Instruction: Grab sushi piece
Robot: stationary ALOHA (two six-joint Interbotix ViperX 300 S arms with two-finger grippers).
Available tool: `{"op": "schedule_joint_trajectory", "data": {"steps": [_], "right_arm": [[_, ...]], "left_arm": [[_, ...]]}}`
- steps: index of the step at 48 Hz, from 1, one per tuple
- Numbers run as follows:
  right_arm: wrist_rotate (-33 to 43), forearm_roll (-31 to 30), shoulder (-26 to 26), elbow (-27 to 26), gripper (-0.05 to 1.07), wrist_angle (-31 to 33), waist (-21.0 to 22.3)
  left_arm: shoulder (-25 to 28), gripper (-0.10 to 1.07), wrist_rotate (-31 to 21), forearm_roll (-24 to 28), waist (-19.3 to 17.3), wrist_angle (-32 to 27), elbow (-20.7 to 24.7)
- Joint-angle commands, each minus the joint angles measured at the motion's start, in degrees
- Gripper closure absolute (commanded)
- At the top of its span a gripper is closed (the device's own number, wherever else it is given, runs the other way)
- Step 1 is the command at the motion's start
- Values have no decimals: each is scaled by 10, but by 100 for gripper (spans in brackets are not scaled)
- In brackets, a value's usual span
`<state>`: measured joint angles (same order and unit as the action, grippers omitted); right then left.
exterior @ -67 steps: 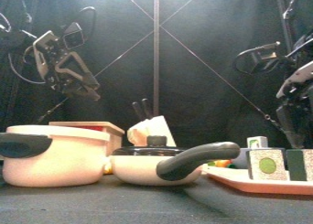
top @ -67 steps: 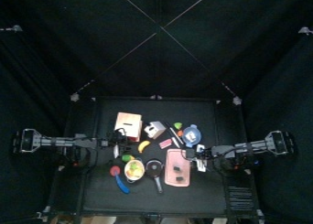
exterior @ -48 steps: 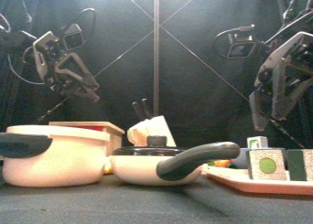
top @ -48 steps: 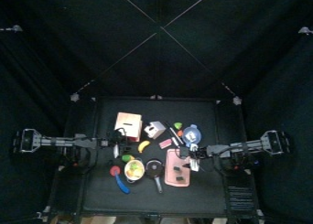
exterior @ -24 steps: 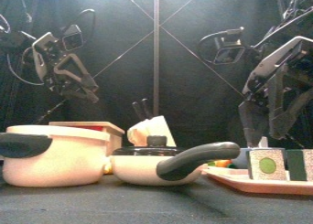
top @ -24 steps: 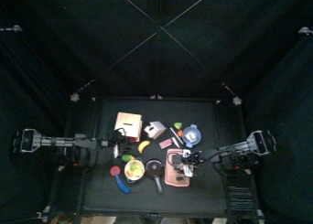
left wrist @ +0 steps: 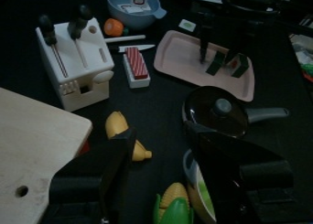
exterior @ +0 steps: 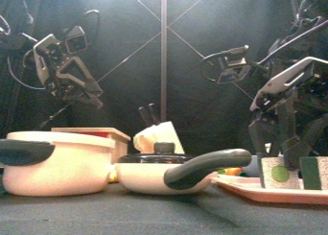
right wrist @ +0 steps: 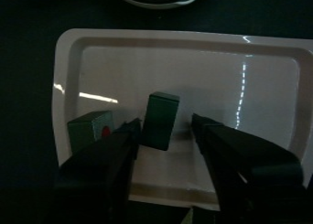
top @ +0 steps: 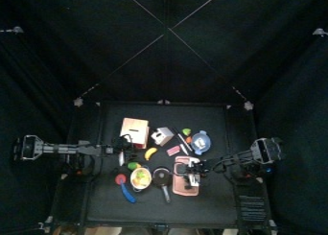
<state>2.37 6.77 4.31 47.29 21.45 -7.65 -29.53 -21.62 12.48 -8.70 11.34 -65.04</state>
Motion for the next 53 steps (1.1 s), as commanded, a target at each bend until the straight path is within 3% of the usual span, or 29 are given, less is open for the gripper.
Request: {"op": "schedule_joint_trajectory", "data": {"steps": [1, 7, 53], "right_arm": [[-1, -4, 11, -10, 41, 1, -1], [-1, -12, 16, -12, 50, 10, -1], [0, -11, 79, -11, 50, 32, 0]], "left_arm": [[1, 13, 1, -1, 1, 3, 7], [1, 13, 1, -1, 1, 3, 7], [1, 13, -1, -1, 1, 4, 7]]}}
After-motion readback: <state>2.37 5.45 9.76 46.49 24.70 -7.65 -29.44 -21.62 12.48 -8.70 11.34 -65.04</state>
